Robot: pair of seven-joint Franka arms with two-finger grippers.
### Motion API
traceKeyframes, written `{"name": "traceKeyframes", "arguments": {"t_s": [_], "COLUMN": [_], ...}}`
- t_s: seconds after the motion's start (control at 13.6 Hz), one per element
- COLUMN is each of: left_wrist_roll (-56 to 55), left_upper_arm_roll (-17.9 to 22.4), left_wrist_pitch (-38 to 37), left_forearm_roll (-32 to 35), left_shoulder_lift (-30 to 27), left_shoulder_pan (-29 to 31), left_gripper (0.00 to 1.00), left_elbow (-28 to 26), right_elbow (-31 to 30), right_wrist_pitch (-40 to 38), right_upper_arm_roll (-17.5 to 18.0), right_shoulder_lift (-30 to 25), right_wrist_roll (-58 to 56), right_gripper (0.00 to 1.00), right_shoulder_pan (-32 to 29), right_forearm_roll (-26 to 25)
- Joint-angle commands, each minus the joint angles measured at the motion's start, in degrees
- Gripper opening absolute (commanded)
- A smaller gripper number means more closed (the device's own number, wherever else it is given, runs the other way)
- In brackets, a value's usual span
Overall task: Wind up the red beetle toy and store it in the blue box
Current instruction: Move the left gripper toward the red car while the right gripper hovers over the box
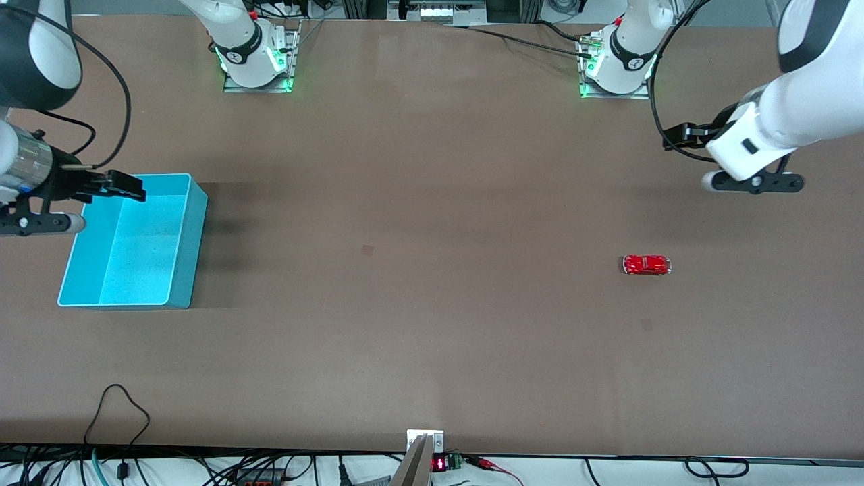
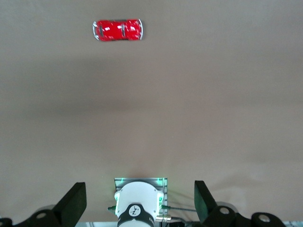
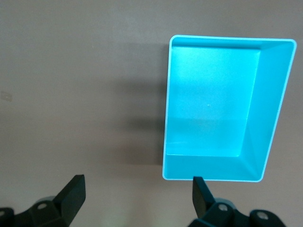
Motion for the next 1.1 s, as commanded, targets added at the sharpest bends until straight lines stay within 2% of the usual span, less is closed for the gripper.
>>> {"name": "traceKeyframes", "arguments": {"t_s": [0.0, 0.15, 0.44, 0.74, 1.03], "left_wrist_roll": [2.89, 11.37, 26.24, 43.46, 52.89], "left_upper_arm_roll": [0.32, 0.41, 0.32, 0.41, 0.59], "left_wrist_pitch": [-1.75, -1.58, -0.61, 3.51, 4.66], "left_forearm_roll": [-0.22, -0.14, 4.25, 6.02, 6.02], "left_shoulder_lift": [0.76, 1.2, 1.47, 2.78, 4.28], "left_shoulder_pan": [0.05, 0.32, 0.32, 0.58, 2.16], "left_gripper": [1.0, 1.0, 1.0, 1.0, 1.0], "left_elbow": [1.36, 1.27, 1.27, 1.18, 0.22], "right_elbow": [-0.17, -0.17, -0.26, -0.09, 0.18], "right_wrist_pitch": [-0.7, -0.7, -1.4, -1.93, -1.84], "right_upper_arm_roll": [0.08, 0.08, 0.0, -0.09, -0.18], "right_shoulder_lift": [0.24, 0.33, 1.21, 1.21, 1.21], "right_wrist_roll": [-0.91, -0.91, -1.0, -0.65, -0.12], "right_gripper": [1.0, 1.0, 1.0, 1.0, 1.0], "right_shoulder_pan": [0.92, 1.01, 0.66, 0.31, 0.39], "right_forearm_roll": [-0.19, -0.19, -0.1, 0.16, 0.69]}}
